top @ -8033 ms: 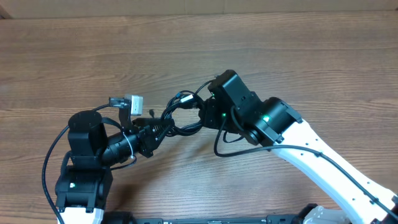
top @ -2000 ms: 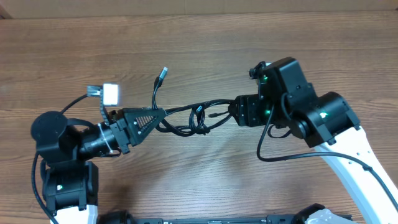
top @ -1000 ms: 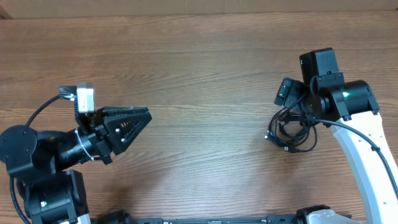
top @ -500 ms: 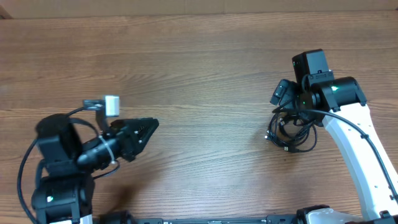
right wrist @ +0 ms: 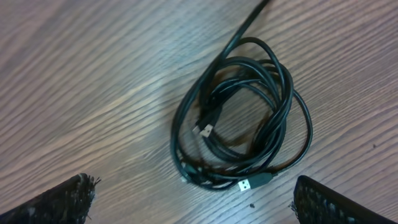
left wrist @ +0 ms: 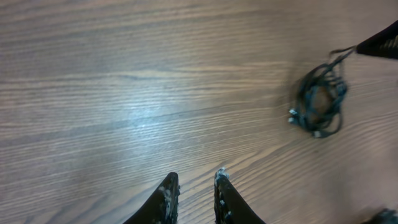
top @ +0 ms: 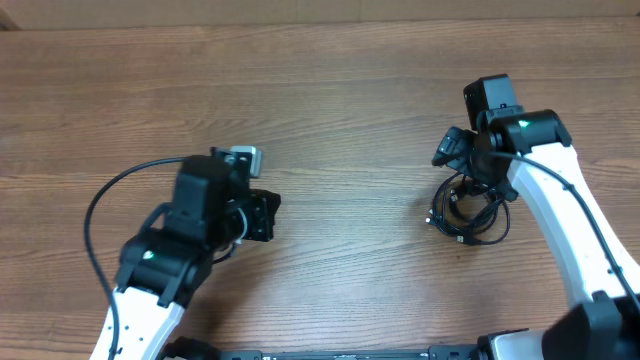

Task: Untangle cables
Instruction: 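Drag the cable bundle with the right gripper toward the table center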

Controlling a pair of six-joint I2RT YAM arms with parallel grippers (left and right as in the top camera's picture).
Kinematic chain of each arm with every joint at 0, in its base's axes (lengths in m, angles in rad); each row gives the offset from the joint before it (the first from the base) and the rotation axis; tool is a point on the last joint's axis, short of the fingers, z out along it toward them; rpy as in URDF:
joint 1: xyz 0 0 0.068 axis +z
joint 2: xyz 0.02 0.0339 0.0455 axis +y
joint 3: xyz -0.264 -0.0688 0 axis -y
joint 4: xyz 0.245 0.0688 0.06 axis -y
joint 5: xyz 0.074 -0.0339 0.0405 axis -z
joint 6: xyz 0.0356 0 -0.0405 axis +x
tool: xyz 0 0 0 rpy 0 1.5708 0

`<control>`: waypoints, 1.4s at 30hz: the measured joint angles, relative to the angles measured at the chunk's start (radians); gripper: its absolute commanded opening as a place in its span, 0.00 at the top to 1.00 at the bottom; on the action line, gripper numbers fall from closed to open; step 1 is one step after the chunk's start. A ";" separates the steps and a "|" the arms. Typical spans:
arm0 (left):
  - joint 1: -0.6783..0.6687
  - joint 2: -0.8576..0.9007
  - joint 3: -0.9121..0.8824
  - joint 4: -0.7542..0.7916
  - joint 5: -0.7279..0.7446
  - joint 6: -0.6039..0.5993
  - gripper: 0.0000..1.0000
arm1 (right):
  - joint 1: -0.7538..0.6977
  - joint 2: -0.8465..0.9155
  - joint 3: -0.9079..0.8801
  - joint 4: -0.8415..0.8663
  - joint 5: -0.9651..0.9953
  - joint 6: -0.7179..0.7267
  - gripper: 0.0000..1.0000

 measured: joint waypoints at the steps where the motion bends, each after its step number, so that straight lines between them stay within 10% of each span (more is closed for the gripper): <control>1: -0.012 0.008 0.000 0.000 -0.020 -0.007 0.80 | -0.008 0.016 0.000 0.004 0.000 0.008 0.00; 4: -0.027 0.019 0.000 0.000 -0.060 -0.019 0.80 | -0.027 0.058 0.000 0.020 0.000 0.034 0.04; 10: -0.030 0.019 0.000 0.000 -0.087 -0.036 0.81 | -0.035 0.155 0.000 0.067 -0.029 0.056 0.42; 16: -0.030 0.019 0.000 -0.016 -0.090 -0.037 0.82 | -0.035 0.258 0.000 0.093 -0.049 0.082 0.52; 20: -0.030 0.019 0.000 -0.018 -0.090 -0.037 0.86 | -0.035 0.298 -0.001 0.097 -0.052 0.084 0.96; 42: -0.030 0.019 0.000 -0.019 -0.090 -0.037 0.87 | 0.007 0.287 0.023 0.304 -0.576 -0.217 0.96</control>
